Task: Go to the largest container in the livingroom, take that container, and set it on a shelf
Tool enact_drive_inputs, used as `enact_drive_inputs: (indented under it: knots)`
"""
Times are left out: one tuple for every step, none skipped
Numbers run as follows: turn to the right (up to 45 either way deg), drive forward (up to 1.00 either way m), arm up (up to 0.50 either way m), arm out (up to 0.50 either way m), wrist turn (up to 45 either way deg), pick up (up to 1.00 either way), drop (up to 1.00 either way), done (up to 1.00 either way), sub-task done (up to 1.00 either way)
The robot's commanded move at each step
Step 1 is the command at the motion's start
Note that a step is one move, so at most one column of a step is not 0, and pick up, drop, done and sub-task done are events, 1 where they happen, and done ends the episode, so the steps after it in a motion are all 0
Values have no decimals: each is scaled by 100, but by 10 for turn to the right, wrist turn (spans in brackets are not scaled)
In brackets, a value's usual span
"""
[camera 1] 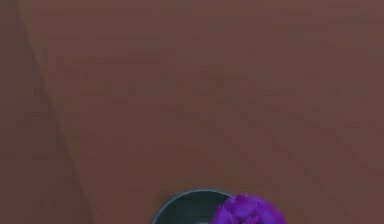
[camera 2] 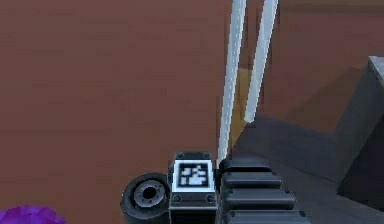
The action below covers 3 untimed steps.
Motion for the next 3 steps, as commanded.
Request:
enact_drive_inputs:
  knots:
    - [-450, 0, 0, 0, 0, 0, 0, 0, 0]
    - [-90, 0, 0, 0, 0, 0, 0, 0, 0]
    - [450, 0, 0, 0, 0, 0, 0, 0, 0]
